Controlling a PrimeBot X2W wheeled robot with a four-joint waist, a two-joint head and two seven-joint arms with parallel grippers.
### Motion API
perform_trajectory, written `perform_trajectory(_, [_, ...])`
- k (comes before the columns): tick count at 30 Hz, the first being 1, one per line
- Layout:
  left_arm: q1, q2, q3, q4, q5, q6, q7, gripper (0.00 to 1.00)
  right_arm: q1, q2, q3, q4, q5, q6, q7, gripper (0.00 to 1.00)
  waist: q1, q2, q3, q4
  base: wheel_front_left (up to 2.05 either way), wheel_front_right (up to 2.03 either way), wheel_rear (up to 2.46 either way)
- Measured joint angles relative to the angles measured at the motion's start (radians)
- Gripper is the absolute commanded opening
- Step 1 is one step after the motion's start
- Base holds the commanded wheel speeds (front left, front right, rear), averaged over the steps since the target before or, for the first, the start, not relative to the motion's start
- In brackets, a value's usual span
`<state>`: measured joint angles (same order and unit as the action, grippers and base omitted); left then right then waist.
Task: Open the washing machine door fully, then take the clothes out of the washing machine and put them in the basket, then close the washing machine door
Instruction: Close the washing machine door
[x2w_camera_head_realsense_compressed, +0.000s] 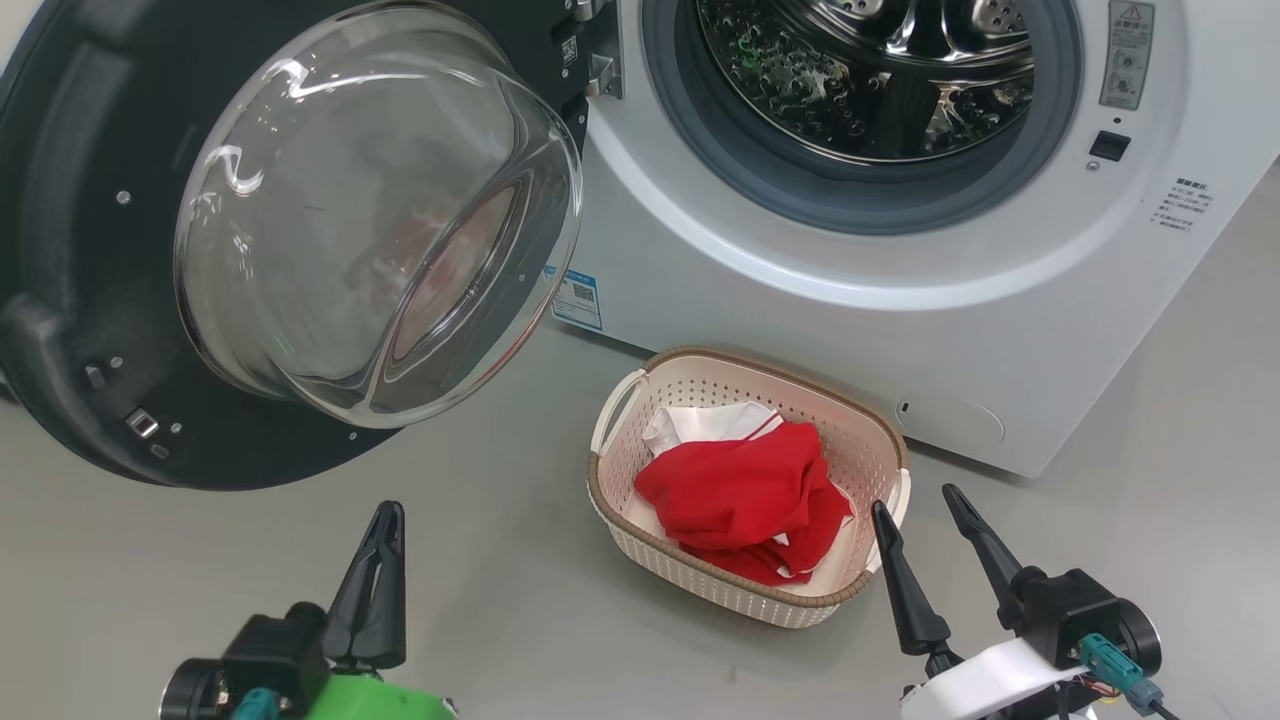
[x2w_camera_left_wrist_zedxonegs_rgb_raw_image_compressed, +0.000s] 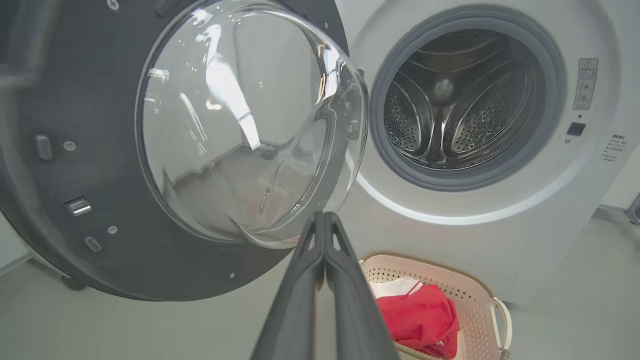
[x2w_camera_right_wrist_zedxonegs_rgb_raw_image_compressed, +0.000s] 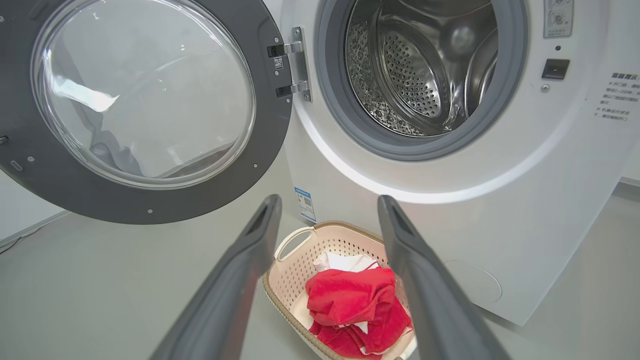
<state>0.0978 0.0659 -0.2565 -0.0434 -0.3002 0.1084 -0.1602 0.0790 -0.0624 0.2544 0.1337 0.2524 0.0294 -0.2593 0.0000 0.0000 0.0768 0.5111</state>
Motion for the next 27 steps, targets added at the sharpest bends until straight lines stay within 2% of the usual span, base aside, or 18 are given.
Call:
perform_trajectory(2, [-0.001,-0.004,0.003,-0.009,-0.044,-0.006,-0.009,0.00,0.000,0.000,0.002,0.001,0.000,0.000,0.000,1.00,0.0000,0.0000,-0.002,0.000,0.00,0.00,0.00])
perform_trajectory(6, [-0.002,-0.016,0.021,-0.044,-0.186,-0.051,-0.023,0.00,-0.005,0.000,0.005,0.002,0.000,0.000,0.000,1.00,0.0000,0.0000,-0.005,0.000,0.00,0.00,0.00])
perform_trajectory(12, [-0.014,-0.019,0.073,-0.110,-0.463,-0.114,-0.036,0.00,-0.007,0.000,0.006,0.002,0.000,0.000,0.000,1.00,0.0000,0.0000,-0.005,0.000,0.00,0.00,0.00])
perform_trajectory(16, [-0.035,-0.019,0.108,-0.170,-0.704,-0.137,-0.062,0.00,-0.007,0.000,0.007,0.001,0.000,0.000,0.000,1.00,0.0000,0.0000,-0.001,-0.001,0.00,0.00,0.00])
perform_trajectory(19, [-0.062,-0.020,0.148,-0.212,-0.845,-0.158,-0.071,0.00,-0.008,0.000,0.007,-0.001,0.000,-0.001,0.000,1.00,0.0000,0.0000,0.006,-0.001,0.00,0.00,0.00])
perform_trajectory(23, [-0.112,-0.023,0.234,-0.259,-0.933,-0.176,-0.079,0.00,-0.008,-0.002,0.007,-0.011,-0.001,-0.001,0.000,1.00,0.0000,0.0000,0.019,0.001,0.00,0.00,0.00])
perform_trajectory(27, [-0.167,-0.026,0.339,-0.273,-0.942,-0.177,-0.080,0.00,-0.010,-0.009,0.006,-0.018,-0.007,-0.001,0.007,1.00,0.0000,0.0000,0.034,0.004,0.00,0.00,0.00])
